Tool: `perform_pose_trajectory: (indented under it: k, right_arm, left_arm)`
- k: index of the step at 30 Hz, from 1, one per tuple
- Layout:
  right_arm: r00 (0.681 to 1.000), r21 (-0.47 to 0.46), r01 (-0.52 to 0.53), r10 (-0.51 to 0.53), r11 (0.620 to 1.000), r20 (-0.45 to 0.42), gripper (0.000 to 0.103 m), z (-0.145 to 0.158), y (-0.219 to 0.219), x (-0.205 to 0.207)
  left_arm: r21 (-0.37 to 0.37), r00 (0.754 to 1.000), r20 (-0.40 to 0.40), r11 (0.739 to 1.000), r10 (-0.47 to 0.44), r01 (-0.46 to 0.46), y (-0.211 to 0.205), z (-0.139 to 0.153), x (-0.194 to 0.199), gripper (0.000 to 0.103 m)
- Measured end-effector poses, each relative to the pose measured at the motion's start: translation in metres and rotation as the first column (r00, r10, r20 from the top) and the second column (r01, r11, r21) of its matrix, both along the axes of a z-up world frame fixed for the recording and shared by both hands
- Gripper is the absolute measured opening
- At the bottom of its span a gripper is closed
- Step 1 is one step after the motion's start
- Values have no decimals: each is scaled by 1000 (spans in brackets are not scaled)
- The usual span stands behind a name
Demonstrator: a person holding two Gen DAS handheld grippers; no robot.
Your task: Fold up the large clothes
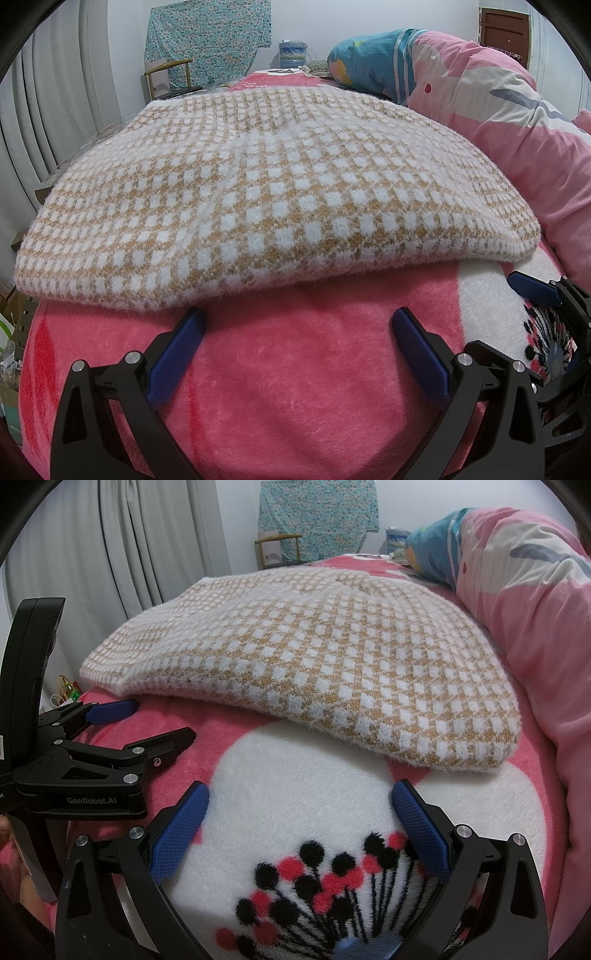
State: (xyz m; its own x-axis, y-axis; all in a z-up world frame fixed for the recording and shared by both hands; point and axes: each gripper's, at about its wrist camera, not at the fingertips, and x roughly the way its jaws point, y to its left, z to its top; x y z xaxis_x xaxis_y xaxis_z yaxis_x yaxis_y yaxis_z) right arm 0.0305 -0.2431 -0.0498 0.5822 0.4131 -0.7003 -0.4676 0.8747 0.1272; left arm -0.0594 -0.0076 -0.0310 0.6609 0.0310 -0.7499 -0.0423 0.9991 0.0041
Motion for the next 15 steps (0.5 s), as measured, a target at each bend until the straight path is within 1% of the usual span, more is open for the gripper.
perform_pose_trajectory:
  k: [3,6,9,15]
  right_arm:
    - [1000,0,0,0,1000,0,95,0,0,0]
    - [1000,-2,0,0,1000,0,95,0,0,0]
    - [1000,-3,0,0,1000,0,95,0,0,0]
    - [1000,0,0,0,1000,-1,95,1,-1,0]
  left_arm:
    - [0,1000,3,1000,1,-1,0,0,0,99]
    - [27,1000,1,1000,2,-2,-4,1,0,99]
    - [4,1000,-3,1000,0,0,-4,2,-1,99]
    - [6,1000,-6,1000,0,0,-13,6,-2,99]
